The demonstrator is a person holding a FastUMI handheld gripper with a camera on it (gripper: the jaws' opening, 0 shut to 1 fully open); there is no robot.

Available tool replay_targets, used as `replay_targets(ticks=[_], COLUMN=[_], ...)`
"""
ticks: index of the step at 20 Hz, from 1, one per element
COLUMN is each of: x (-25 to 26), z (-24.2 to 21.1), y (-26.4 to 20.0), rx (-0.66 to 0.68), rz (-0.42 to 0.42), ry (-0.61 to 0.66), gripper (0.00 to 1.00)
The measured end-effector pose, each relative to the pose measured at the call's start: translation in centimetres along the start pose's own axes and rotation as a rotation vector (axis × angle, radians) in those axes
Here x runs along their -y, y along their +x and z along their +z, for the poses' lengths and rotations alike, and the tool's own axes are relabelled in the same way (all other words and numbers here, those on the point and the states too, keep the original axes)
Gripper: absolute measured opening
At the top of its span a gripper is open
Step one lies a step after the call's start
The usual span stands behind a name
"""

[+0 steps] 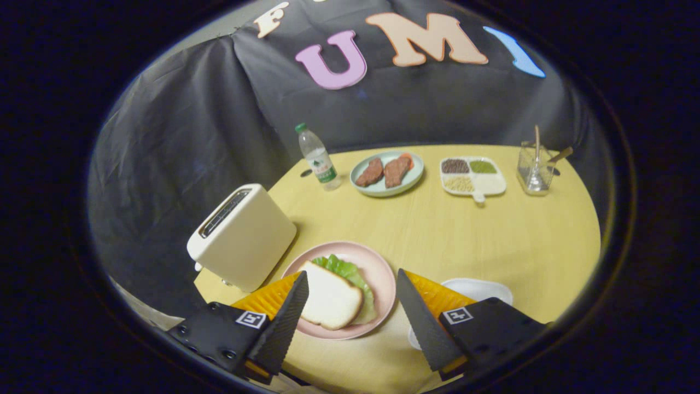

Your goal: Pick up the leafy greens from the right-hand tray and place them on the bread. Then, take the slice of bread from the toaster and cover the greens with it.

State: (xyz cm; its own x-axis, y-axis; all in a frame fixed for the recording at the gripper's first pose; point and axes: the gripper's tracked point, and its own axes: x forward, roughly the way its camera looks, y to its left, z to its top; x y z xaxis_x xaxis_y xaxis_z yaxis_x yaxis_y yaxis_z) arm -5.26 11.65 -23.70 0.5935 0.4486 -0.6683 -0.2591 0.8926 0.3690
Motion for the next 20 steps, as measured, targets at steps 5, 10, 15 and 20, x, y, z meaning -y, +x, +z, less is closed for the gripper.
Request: replay_targets(ticks=[5, 10, 15, 20], x=[2.5, 4.1, 5.1, 5.0], z=[5.3, 8.5, 11.5, 13.8], y=[-3.6, -7.1, -10.0, -12.2], rx=[0.217, 0.349, 0.505, 0.602], rz=[-0.119, -0.221, -0.313, -0.356], ry=[-0.112, -0.185, -0.222, -0.234], gripper=[1.00, 1.00, 1.00, 1.00])
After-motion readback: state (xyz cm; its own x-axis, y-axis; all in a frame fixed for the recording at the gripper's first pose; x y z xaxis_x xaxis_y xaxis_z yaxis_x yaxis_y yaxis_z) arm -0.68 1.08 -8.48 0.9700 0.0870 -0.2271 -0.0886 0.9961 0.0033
